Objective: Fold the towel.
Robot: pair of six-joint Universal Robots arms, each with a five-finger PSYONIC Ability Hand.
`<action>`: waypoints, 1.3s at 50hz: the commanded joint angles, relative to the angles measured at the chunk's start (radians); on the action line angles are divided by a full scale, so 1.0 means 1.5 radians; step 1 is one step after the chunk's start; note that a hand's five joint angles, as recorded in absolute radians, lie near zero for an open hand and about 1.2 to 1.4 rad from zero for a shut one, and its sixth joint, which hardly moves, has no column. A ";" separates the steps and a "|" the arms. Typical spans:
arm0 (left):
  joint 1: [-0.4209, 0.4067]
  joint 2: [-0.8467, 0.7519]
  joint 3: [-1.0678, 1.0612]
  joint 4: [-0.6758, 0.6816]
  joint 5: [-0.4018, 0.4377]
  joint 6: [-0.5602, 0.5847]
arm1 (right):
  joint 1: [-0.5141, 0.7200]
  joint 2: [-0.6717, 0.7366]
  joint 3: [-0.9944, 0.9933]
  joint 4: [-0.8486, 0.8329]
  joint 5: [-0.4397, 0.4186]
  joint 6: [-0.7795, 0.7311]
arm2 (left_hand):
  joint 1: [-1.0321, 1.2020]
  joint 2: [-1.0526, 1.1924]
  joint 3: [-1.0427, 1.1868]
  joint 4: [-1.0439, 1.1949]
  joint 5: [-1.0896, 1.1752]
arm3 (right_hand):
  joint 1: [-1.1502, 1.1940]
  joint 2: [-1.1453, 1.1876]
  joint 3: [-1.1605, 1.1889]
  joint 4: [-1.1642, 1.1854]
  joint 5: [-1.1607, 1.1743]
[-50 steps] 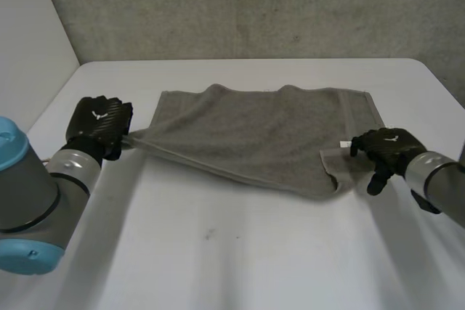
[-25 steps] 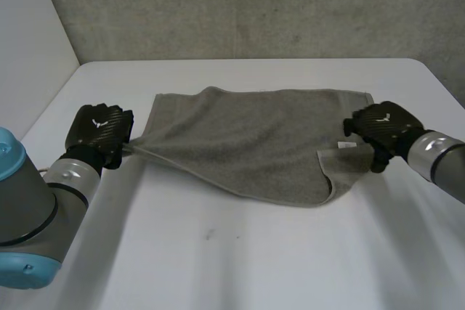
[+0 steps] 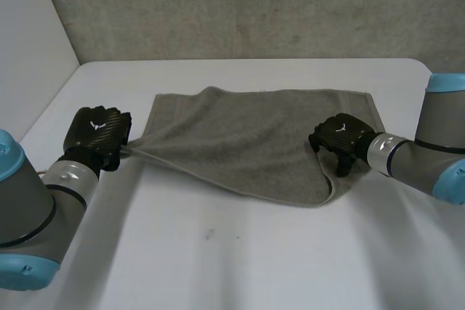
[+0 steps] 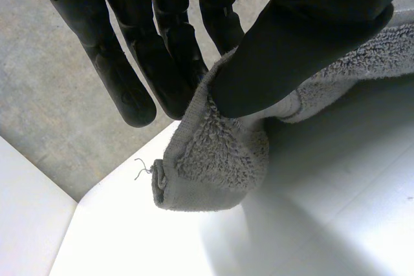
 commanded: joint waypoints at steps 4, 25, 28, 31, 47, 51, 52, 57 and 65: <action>0.000 -0.001 -0.001 0.007 0.001 0.000 | -0.001 0.019 -0.009 0.000 0.012 -0.002 | 0.144 0.119 0.120 0.119 0.129 | 0.029 0.095 0.088 0.089 0.099; 0.000 -0.001 -0.003 0.018 0.000 0.000 | -0.007 0.002 0.003 -0.004 0.053 -0.007 | 0.144 0.119 0.120 0.119 0.129 | 0.507 0.573 0.567 0.568 0.577; 0.000 -0.001 -0.003 0.018 0.001 0.000 | -0.009 0.001 0.009 -0.004 0.054 -0.008 | 0.144 0.119 0.120 0.119 0.129 | 0.507 0.573 0.567 0.568 0.577; 0.000 -0.001 -0.003 0.018 0.000 0.000 | -0.009 0.001 0.015 -0.005 0.055 -0.009 | 0.144 0.119 0.120 0.119 0.129 | 0.310 0.376 0.370 0.371 0.380; 0.000 -0.001 -0.004 0.018 0.000 0.000 | -0.010 -0.022 0.045 -0.005 0.058 -0.010 | 0.144 0.119 0.120 0.119 0.129 | 0.507 0.573 0.567 0.568 0.577; 0.001 -0.001 -0.010 0.016 0.001 0.000 | -0.026 -0.072 0.074 -0.005 0.059 0.005 | 0.144 0.119 0.120 0.119 0.129 | 0.507 0.573 0.567 0.568 0.577; 0.000 0.000 -0.011 0.016 0.001 0.001 | -0.043 -0.096 0.096 -0.005 0.058 0.010 | 0.144 0.119 0.120 0.119 0.129 | 0.507 0.573 0.567 0.568 0.577; -0.002 0.006 -0.012 0.010 0.001 0.002 | -0.079 -0.172 0.152 -0.005 0.050 0.040 | 0.144 0.119 0.120 0.119 0.129 | 0.507 0.573 0.567 0.568 0.577; -0.002 0.108 -0.032 -0.039 0.000 0.006 | -0.175 -0.325 0.260 0.007 0.041 0.064 | 0.144 0.119 0.120 0.119 0.129 | 0.507 0.573 0.567 0.568 0.577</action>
